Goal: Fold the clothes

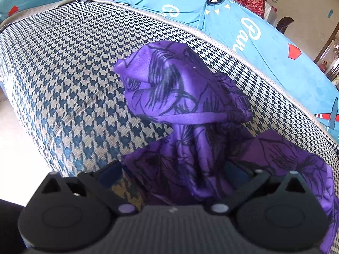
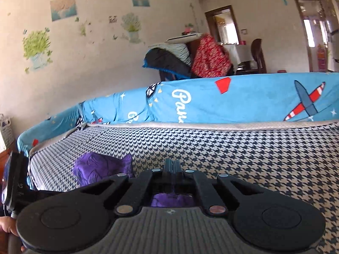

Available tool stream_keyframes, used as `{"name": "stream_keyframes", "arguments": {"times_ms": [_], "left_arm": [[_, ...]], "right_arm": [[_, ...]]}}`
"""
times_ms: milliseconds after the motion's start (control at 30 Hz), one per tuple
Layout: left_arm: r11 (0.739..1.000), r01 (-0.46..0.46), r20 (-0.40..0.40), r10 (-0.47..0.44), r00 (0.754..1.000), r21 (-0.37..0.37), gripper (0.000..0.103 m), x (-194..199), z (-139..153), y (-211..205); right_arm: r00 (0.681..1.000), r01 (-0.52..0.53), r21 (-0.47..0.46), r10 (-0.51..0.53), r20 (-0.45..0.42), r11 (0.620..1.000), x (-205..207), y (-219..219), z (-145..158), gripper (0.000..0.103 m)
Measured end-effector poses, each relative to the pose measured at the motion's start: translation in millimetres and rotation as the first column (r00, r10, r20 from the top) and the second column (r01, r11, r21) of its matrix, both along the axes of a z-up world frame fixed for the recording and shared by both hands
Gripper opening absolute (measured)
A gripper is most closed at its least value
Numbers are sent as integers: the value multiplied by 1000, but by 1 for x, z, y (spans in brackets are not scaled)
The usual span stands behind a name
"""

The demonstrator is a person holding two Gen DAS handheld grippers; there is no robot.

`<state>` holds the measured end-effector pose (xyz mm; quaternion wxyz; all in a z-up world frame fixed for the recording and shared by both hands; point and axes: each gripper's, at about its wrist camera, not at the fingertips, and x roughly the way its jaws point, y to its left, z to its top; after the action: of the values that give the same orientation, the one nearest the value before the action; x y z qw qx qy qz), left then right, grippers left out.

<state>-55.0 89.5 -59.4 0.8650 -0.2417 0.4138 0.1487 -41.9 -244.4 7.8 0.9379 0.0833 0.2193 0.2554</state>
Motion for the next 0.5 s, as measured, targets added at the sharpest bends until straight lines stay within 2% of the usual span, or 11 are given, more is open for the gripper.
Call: {"name": "stream_keyframes", "arguments": {"times_ms": [100, 233, 333, 367, 433, 467, 500], "left_arm": [[999, -16, -1, 16, 1000, -33, 103, 1, 0, 10], [999, -11, 3, 11, 1000, -41, 103, 0, -1, 3], [999, 8, 13, -7, 1000, -47, 103, -9, -1, -2], [999, 12, 16, -11, 1000, -48, 103, -10, 0, -3], [999, 14, 21, -13, 1000, -48, 103, -13, 1, -5], [999, 17, 26, -15, 1000, -50, 103, -17, 2, -8], [998, 22, 35, -20, 999, -51, 103, -20, 4, -9]], "right_arm": [[997, 64, 60, -60, -55, 996, -10, -27, 1, 2], [995, 75, 21, -73, -71, 997, -14, -29, -3, 2], [993, 65, 0, -65, -102, 998, -11, -24, -10, 9], [991, 58, 5, -57, -120, 998, -9, -22, -13, 12], [988, 42, 18, -39, -152, 999, -6, -19, -16, 25], [986, 50, 26, -45, -158, 998, -6, -19, -17, 36], [985, 63, 34, -56, -162, 997, -6, -20, -18, 42]]}}
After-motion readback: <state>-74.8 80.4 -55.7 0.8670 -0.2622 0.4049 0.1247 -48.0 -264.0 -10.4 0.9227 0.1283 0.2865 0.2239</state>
